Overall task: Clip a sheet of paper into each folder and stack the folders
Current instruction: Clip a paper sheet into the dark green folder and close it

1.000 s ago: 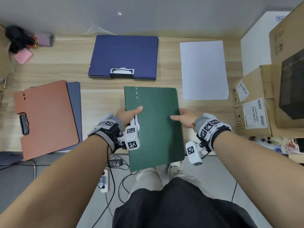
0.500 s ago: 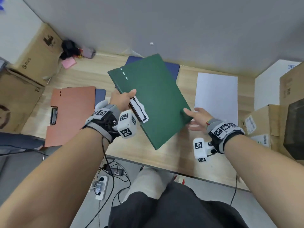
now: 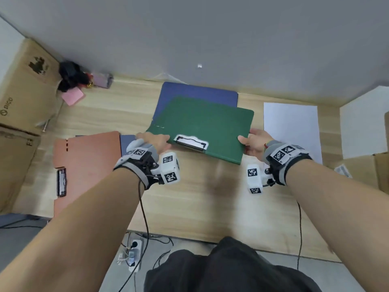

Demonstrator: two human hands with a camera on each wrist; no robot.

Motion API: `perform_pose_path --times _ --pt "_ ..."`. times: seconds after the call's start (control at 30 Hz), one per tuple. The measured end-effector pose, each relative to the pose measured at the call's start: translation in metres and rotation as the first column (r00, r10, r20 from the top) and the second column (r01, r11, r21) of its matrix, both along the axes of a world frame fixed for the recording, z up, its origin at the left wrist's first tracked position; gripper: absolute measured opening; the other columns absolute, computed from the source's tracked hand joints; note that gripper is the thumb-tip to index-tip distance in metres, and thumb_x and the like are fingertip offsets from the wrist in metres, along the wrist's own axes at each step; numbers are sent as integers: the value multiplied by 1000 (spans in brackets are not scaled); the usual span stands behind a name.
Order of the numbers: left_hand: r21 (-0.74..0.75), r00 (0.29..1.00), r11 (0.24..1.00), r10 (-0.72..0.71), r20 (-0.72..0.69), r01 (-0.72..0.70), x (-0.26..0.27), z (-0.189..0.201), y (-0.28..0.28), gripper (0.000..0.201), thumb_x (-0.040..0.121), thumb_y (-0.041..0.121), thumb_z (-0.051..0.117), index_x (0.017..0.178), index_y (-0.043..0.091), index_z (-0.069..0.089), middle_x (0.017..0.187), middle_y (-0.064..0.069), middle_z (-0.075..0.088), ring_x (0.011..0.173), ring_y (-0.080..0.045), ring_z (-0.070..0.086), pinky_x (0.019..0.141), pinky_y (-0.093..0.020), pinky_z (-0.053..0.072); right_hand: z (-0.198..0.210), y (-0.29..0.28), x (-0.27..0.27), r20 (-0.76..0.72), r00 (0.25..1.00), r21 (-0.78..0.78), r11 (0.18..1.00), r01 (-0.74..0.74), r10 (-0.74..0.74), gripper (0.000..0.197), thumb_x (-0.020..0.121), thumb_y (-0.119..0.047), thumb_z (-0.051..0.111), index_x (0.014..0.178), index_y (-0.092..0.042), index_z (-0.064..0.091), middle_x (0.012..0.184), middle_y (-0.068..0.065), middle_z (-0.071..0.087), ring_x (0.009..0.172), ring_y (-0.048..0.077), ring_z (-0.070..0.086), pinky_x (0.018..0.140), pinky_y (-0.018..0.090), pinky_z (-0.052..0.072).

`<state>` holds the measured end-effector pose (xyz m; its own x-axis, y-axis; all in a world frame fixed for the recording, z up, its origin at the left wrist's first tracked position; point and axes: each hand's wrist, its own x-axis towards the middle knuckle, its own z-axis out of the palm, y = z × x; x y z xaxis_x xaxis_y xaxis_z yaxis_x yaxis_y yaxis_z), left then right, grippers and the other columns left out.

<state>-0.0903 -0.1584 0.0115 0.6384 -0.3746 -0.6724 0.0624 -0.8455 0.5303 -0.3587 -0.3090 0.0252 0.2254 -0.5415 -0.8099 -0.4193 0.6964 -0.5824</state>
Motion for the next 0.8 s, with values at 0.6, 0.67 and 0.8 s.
perform_pose_path --times 0.6,0.67,0.8 --pt "430 818 803 -535 213 413 61 -27 -29 89 72 50 81 140 13 36 137 -9 45 113 -34 58 92 -47 50 -42 -35 71 -319 940 -134 977 -168 118 53 81 -30 71 129 -13 57 128 6 63 117 28 60 105 41 45" --pt "466 803 776 -561 199 426 59 -26 -34 82 74 51 79 135 11 41 134 -9 46 108 -33 59 84 -43 49 -33 -34 74 -347 932 -144 976 -167 108 62 84 -29 70 139 -11 47 137 7 56 124 29 54 109 40 41" --pt "511 786 735 -595 169 446 57 -26 -43 79 75 56 77 130 9 45 129 -9 51 102 -29 61 80 -40 51 -30 -37 80 -328 938 -118 981 -156 109 57 91 -21 65 142 -10 42 139 5 54 125 27 52 109 40 40"
